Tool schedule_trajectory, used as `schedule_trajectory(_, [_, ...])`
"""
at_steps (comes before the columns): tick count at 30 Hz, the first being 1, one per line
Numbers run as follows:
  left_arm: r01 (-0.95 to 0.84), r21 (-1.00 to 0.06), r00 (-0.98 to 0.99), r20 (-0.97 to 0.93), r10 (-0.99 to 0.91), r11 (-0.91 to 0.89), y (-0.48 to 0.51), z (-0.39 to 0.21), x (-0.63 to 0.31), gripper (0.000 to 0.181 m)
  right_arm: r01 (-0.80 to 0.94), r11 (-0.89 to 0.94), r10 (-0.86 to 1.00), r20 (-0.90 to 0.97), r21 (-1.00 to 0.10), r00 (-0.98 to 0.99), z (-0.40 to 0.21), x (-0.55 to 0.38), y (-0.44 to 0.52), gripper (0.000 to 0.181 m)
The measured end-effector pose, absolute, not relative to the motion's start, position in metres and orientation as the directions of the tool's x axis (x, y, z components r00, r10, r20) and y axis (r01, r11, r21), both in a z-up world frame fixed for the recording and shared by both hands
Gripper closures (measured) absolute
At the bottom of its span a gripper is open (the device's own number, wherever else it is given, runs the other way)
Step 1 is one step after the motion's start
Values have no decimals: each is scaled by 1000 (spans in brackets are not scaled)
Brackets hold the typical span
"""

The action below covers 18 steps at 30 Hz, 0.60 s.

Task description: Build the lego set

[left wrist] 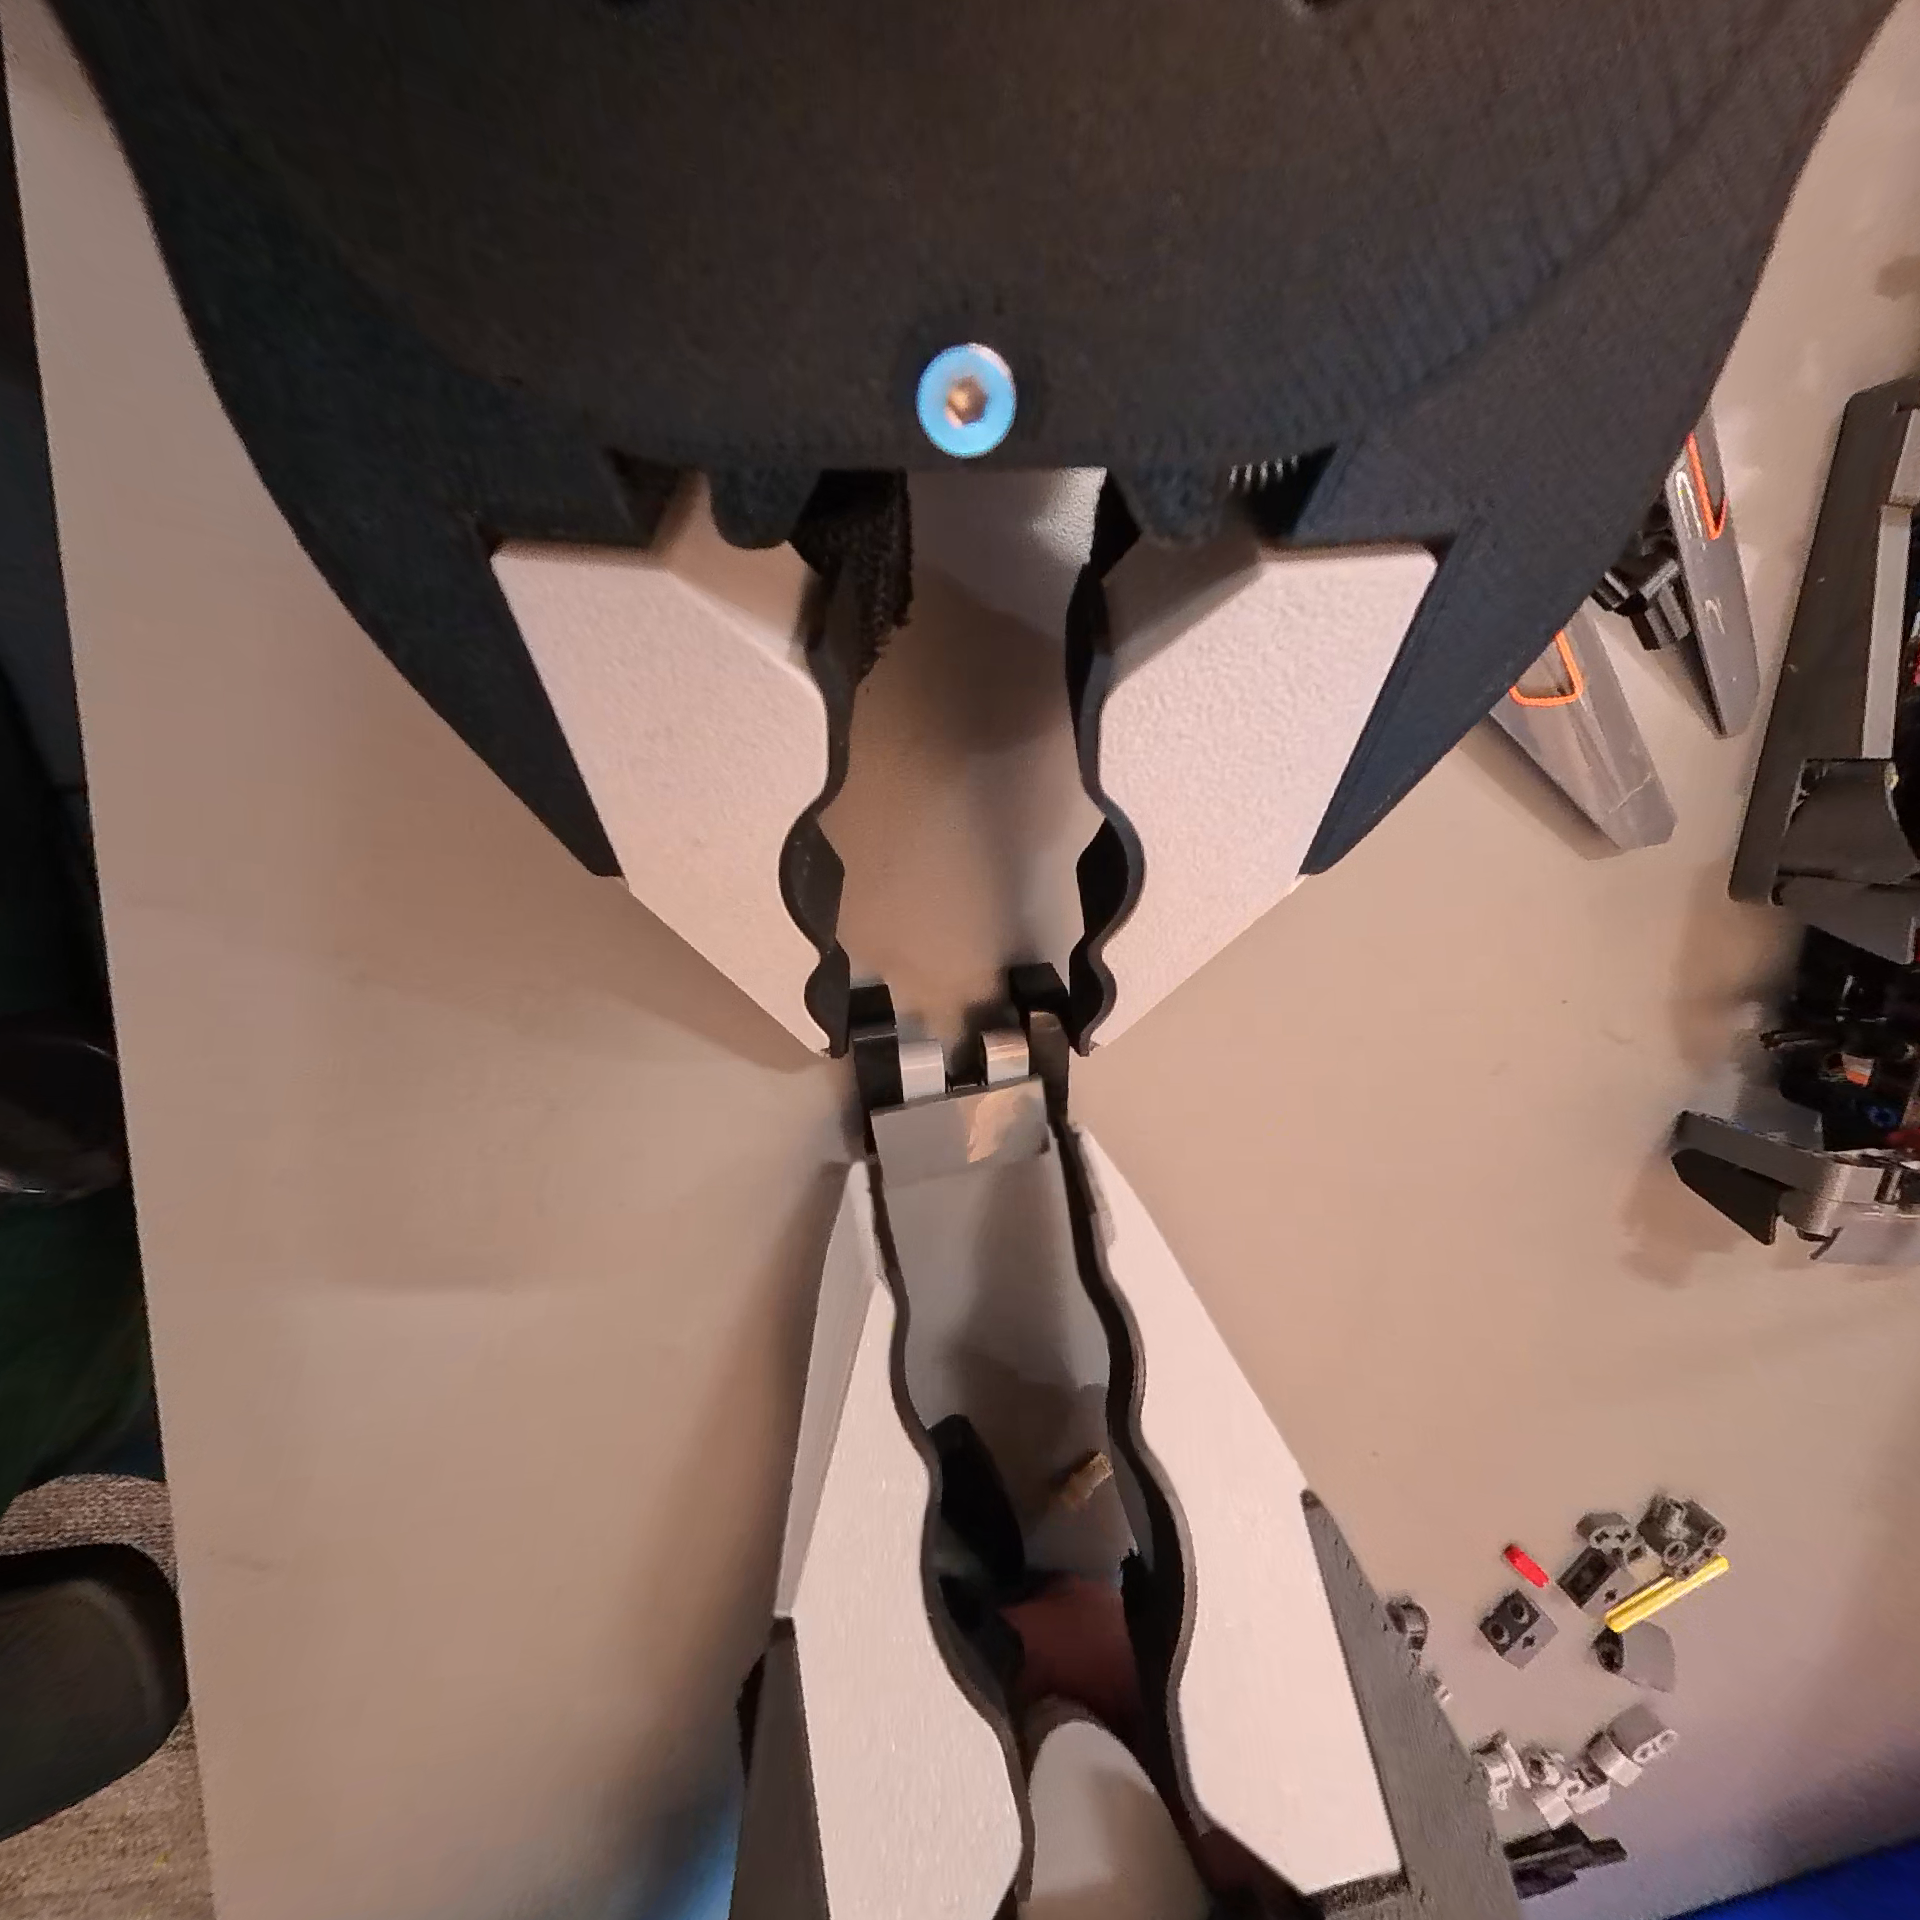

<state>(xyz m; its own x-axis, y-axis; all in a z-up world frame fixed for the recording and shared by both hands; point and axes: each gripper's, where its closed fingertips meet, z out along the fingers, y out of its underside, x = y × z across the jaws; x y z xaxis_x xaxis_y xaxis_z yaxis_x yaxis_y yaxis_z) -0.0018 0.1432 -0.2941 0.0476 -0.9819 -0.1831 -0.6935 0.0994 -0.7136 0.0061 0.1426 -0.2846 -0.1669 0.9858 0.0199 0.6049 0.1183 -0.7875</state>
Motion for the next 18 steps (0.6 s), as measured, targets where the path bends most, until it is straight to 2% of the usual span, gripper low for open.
schedule_trajectory(18, [-689, -719, 47, -168, -985, 89, 143, -295, -2, 140, 612, 128, 987, 40, -781, -155, -287, 7, 143, 152])
